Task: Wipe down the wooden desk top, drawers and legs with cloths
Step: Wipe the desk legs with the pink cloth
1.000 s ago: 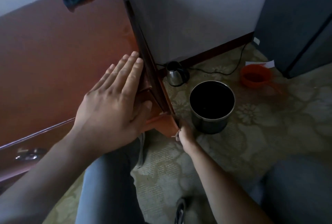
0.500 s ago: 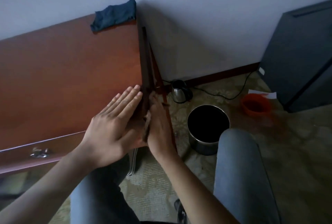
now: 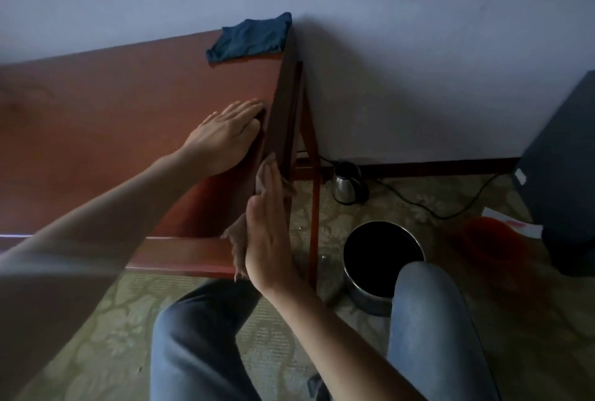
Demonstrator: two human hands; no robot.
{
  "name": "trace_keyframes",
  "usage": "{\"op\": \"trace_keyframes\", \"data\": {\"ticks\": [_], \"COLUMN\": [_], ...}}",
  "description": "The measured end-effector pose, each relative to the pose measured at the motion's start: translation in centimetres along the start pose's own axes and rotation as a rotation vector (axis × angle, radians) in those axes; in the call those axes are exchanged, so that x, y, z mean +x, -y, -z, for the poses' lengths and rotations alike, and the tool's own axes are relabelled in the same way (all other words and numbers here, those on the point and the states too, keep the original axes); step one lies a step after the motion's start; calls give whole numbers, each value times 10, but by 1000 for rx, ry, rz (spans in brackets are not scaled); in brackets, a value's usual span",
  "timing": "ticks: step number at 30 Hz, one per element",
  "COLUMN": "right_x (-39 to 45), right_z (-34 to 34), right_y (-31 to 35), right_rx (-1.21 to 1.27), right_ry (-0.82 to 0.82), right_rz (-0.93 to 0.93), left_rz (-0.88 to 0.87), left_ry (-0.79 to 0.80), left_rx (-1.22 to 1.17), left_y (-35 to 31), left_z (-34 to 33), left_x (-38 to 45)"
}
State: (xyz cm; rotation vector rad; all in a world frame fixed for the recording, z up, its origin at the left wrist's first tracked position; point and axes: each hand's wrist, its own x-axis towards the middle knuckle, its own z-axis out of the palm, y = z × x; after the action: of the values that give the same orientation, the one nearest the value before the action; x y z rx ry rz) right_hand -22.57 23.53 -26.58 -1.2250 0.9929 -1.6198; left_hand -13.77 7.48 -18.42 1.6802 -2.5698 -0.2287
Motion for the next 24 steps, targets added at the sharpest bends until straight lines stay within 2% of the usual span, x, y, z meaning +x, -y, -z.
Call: {"op": "trace_keyframes", "data": {"ticks": [2, 7, 10, 12, 14, 16, 18, 22, 24], "right_x": [44, 186, 158, 84, 10, -11, 14, 119, 164], "right_z": [6, 25, 25, 19, 18, 25, 29, 28, 30], "right_y": [-7, -84, -78, -58, -52, -59, -67, -71, -70], "right_rx": [-37, -368, -224, -118, -37, -124, -175, -252, -325], "right_ry": [13, -12, -6, -17, 42, 82, 71, 59, 47], "right_rz": [14, -9, -162, -77, -9, 76, 30, -156, -161], "left_rz": [21, 66, 73, 79, 80, 79, 89, 100, 97], "left_ry": [8, 22, 27, 26, 19, 18, 15, 12, 3], "left_rx": [63, 58, 58, 56, 50, 52, 58, 63, 63], "left_y": [-4, -7, -7, -7, -8, -10, -12, -12, -12], "left_z": [-4, -5, -3, -4, -5, -5, -6, -6, -7], "left_x": [10, 7, 9, 9, 8, 8, 7, 8, 9]}}
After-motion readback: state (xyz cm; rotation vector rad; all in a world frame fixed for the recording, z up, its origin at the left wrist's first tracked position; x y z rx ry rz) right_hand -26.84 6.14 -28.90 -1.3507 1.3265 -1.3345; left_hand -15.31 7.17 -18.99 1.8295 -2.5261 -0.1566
